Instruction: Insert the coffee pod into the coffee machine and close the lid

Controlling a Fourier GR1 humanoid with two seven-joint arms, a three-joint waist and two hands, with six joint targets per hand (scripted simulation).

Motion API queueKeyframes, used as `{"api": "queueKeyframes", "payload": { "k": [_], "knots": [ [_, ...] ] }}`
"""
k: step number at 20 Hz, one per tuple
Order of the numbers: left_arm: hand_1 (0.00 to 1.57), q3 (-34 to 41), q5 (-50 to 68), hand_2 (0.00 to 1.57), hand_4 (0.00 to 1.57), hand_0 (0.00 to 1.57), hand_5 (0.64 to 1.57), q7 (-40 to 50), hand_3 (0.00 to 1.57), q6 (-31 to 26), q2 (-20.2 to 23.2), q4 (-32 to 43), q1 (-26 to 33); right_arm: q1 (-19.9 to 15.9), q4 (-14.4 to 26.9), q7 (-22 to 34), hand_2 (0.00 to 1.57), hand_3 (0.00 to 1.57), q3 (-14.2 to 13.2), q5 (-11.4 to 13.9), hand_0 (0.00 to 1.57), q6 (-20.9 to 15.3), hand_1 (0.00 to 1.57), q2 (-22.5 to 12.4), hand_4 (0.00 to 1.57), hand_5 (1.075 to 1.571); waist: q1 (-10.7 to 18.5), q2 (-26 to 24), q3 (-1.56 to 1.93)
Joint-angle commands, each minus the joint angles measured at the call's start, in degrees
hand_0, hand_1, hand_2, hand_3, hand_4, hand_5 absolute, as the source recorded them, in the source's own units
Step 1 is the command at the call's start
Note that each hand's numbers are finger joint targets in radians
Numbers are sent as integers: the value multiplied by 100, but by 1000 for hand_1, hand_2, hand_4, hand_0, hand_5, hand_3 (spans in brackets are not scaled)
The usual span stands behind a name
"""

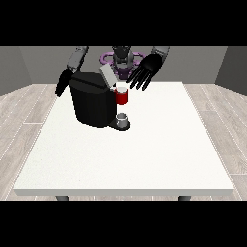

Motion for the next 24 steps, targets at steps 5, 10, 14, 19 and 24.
{"api": "queueKeyframes", "payload": {
  "k": [5,10,14,19,24],
  "knots": [
    [0,1070,1579,0,198,0,1571,-285,0,-119,-1194,-196,955,765,415,-89,0,0,-205,-105,0,-48,0,30,0,1571,880,-1162,-21],
    [0,2051,2797,0,0,0,1571,-503,0,-310,-1714,-65,1885,1429,490,-378,0,0,-361,-172,0,5,0,-91,0,1571,1308,-1726,-21],
    [0,1818,2870,0,419,0,1571,-556,0,-362,-2271,17,2979,1774,422,-208,0,0,-273,-121,0,22,0,-52,0,1571,1532,-2650,-7],
    [0,1738,2812,0,442,0,1571,-416,0,-302,-2261,-135,3602,1660,-211,-123,0,0,84,-177,0,358,0,65,0,1571,1473,-3003,-6],
    [0,1858,3017,0,404,0,1571,-368,0,-316,-2062,-217,3773,1218,-725,-20,0,0,356,-495,0,1044,0,68,0,1571,1498,-3016,-6]
  ]
}}
